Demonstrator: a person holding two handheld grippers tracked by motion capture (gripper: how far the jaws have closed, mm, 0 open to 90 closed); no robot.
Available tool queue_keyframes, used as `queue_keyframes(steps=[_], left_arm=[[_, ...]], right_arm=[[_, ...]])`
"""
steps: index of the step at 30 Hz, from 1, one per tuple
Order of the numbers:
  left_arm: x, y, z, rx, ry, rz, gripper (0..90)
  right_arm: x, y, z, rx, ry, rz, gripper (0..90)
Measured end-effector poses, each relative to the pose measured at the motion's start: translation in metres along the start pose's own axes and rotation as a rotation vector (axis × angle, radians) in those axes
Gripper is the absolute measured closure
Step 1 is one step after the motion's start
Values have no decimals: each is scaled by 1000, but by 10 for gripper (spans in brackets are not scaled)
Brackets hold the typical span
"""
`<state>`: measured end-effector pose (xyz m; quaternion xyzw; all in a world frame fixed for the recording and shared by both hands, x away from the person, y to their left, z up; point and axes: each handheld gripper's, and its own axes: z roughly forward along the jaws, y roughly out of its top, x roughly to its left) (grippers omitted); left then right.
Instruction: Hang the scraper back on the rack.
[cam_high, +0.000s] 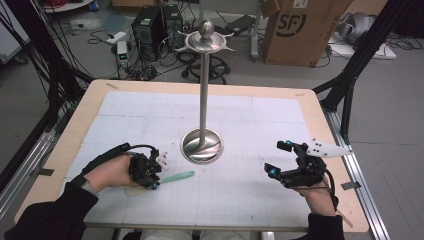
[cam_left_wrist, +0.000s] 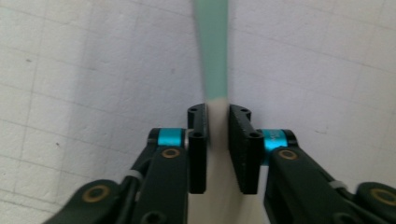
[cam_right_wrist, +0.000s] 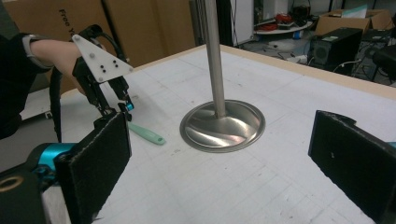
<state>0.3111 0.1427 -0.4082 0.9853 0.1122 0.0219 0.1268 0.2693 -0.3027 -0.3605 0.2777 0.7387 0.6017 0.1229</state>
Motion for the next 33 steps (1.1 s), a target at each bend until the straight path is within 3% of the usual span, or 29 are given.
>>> queue_keyframes(steps=[9, 13, 16, 20, 24, 29, 33], left_arm=[[1, 0, -1, 4, -5, -28, 802], [5, -4, -5, -29, 24, -49, 802], [8, -8, -12, -70, 17, -72, 802], [8, -15, -21, -154, 12, -105, 802], [10, -24, -33, -269, -38, -171, 802], [10, -38, -51, -443, -19, -211, 802], [8, -46, -56, -563, -1, -261, 802]], right_arm=[[0, 0, 0, -2, 4, -1, 45], [-1, 0, -2, -2, -1, 4, 45], [-1, 0, -2, -4, -3, 6, 45], [-1, -1, -2, -3, -4, 4, 45], [0, -1, -2, 0, -4, 2, 45], [-1, -2, -3, -6, -10, 6, 45], [-1, -1, -3, -10, -11, 0, 45]])
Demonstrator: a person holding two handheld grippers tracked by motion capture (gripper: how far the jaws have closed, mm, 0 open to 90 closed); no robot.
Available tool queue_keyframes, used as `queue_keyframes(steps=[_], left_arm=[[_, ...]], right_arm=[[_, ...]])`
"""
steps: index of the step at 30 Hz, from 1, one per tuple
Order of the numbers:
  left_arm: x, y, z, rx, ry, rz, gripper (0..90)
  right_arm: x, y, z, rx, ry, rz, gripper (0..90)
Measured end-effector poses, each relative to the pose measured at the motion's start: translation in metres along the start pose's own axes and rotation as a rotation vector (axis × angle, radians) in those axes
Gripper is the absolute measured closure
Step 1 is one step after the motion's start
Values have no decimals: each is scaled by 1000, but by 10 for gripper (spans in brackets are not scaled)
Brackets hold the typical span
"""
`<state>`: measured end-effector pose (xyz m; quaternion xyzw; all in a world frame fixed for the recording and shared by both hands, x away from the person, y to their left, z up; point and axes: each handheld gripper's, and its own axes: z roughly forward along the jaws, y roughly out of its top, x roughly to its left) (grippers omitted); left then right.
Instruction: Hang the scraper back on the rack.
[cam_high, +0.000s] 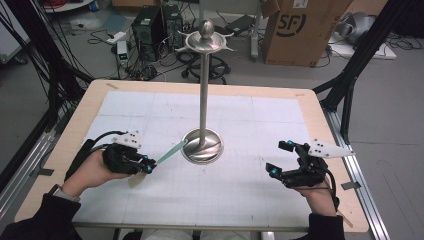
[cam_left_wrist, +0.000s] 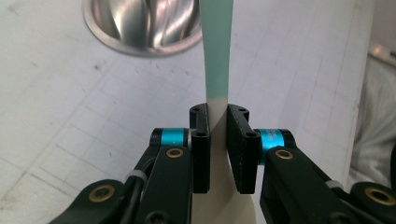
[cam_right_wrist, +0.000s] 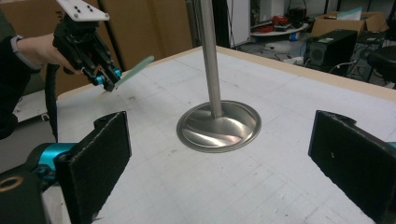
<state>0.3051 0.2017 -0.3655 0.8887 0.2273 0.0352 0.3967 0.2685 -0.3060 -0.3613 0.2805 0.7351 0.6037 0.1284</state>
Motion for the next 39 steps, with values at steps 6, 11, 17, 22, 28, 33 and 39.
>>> queue_keyframes(steps=[6, 11, 17, 22, 28, 33, 39], left_arm=[[-2, -6, -3, -178, 49, -28, 802], [-2, -8, -6, -340, 134, -63, 802], [-1, -8, -10, -485, 184, -70, 802], [-4, -1, -14, -562, 208, -35, 802], [-3, 11, -19, -594, 185, -44, 802], [-4, 25, -28, -617, 177, -30, 802], [-5, 45, -39, -633, 162, 0, 802]], right_arm=[[0, 0, 1, 4, 2, 2, 45], [0, 0, 2, 10, 2, 7, 45], [0, -1, 1, 7, 2, 8, 45], [0, -1, 1, 7, 2, 8, 45], [-1, -1, 1, 6, 2, 4, 45], [-1, 0, 0, 4, 2, 5, 45], [-1, 0, 0, 2, 2, 4, 45]])
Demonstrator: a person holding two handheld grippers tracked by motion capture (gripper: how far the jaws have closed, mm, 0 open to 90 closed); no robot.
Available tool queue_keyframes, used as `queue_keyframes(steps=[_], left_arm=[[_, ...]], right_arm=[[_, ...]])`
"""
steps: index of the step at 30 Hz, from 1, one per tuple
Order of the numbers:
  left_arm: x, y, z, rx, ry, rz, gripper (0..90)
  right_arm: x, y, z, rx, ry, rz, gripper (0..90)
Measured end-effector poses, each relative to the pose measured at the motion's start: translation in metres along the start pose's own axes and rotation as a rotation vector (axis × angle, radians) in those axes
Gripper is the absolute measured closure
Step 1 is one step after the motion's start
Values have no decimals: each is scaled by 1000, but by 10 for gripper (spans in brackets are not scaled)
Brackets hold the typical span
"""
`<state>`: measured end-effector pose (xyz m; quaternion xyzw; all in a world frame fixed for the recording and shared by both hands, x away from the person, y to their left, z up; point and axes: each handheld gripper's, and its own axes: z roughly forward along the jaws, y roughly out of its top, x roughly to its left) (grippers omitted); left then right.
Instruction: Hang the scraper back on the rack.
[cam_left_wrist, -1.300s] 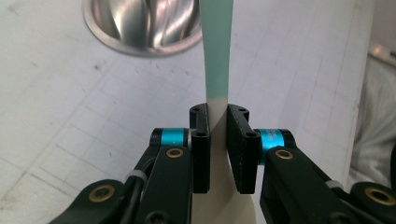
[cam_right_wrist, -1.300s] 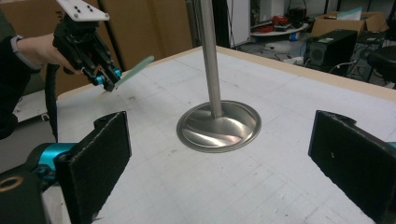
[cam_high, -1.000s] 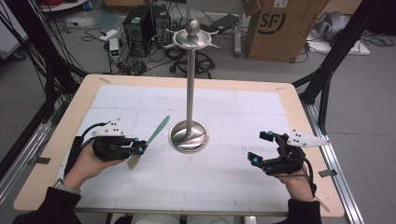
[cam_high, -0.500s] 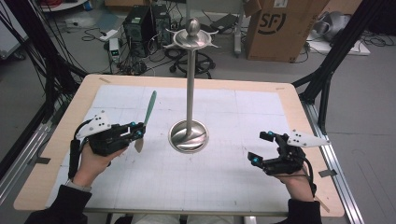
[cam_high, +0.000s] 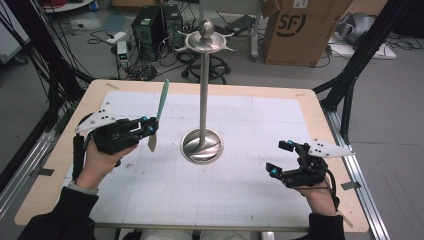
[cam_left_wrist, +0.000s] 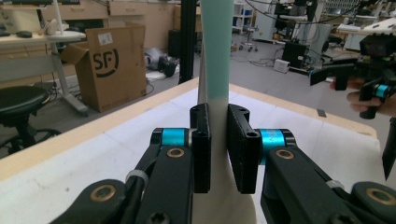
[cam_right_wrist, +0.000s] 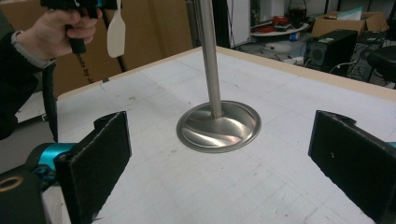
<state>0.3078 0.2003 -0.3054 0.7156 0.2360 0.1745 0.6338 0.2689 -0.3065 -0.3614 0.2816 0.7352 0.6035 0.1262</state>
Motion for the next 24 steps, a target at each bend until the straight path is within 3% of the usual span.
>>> queue_keyframes(steps=[9, 17, 24], left_arm=[[0, 32, 5, -38, -11, 13, 802], [1, 46, 5, -82, -16, 6, 802], [-3, 54, 15, -77, -15, 18, 802]], right_arm=[[0, 0, -1, -1, 1, 0, 45], [-1, -1, -1, -4, -3, 1, 45], [0, -1, 0, -1, 0, 1, 45]])
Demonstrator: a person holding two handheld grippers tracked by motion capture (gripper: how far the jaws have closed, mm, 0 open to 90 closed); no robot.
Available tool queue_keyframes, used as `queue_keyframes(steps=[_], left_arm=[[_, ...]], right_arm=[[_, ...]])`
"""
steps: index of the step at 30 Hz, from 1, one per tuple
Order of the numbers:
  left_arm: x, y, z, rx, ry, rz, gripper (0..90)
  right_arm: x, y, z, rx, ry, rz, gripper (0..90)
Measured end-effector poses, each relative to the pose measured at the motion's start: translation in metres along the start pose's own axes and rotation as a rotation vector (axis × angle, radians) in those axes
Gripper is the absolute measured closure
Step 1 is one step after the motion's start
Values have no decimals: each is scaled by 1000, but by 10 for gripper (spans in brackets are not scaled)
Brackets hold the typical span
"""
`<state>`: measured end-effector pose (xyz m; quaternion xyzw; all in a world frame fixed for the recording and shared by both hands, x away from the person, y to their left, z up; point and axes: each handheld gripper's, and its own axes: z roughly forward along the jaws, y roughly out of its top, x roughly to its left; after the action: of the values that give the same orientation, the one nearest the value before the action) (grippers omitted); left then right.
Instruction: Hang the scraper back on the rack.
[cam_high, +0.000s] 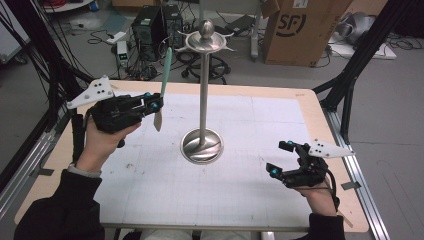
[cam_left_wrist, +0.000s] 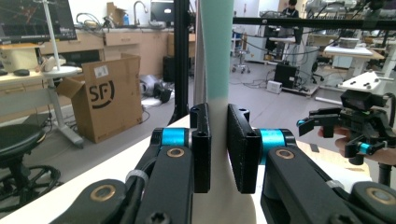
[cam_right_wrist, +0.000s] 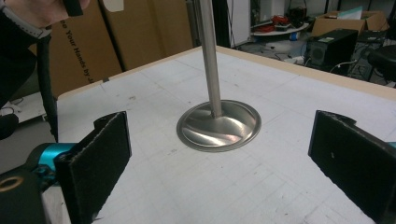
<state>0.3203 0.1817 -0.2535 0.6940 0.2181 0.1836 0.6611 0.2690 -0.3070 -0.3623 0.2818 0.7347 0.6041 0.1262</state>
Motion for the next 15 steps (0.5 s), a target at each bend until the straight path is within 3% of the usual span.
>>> queue_keyframes(steps=[5, 15], left_arm=[[-2, 1, 9, -13, -6, -3, 802], [-1, -2, 17, 20, 4, 2, 802]], right_arm=[[0, 0, -1, 1, 3, 3, 45], [0, -1, -3, -1, -2, 7, 45]])
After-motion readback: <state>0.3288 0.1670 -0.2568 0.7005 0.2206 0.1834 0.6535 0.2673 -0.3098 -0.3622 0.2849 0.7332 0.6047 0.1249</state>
